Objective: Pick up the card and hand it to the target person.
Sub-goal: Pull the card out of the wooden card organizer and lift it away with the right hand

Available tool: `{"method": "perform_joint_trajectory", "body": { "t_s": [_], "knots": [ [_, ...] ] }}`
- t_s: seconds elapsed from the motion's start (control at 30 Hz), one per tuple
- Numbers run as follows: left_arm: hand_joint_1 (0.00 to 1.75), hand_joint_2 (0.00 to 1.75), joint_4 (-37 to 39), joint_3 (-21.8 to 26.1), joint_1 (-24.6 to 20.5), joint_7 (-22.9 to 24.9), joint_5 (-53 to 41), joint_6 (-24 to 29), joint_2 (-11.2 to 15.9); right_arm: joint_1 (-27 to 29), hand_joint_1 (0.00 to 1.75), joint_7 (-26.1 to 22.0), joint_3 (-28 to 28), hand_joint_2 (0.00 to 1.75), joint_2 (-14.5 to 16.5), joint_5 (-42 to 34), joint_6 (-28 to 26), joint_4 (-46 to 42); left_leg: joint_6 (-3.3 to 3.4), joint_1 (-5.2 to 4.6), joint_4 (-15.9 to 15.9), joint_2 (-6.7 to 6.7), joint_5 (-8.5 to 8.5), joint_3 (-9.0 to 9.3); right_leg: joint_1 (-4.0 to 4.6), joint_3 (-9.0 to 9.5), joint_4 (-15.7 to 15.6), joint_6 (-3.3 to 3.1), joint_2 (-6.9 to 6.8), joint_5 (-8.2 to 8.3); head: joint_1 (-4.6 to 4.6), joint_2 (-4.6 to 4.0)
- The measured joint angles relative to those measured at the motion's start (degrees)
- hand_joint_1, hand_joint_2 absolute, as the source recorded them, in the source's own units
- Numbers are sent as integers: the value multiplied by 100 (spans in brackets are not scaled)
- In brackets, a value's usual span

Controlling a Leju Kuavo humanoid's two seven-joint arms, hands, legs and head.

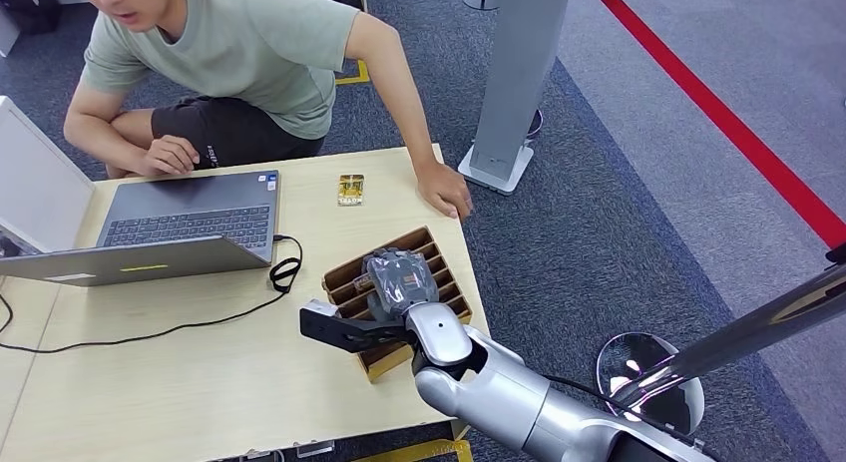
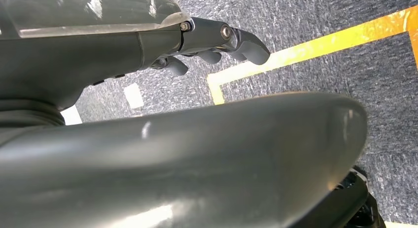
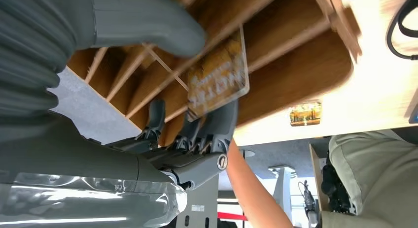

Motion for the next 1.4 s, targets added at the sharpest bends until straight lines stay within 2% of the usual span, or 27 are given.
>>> {"method": "perform_joint_trajectory", "body": {
  "t_s": [0.13,0.5,1.13,1.4],
  "knots": [
    [0,0,0,0,0,0,-10,-1,0,-2,129,-19,-1,175,-1,0,-66,-4,0,0,0,0,0,0,0,0,0,0,0,0,0,1],
    [0,0,0,0,0,0,-13,1,0,-1,148,-105,-1,175,-2,-35,-107,-4,0,0,0,0,0,1,0,0,0,0,0,0,0,1],
    [0,0,0,0,-1,-7,-74,-1,0,-17,148,-113,-2,175,-64,11,-115,-132,0,0,0,0,0,1,0,1,0,0,0,0,0,1],
    [0,0,0,-2,-41,-20,-180,-7,0,-497,148,-240,-25,175,-173,195,-16,-757,0,0,1,1,1,2,0,-1,0,0,2,1,0,1]
  ]
}}
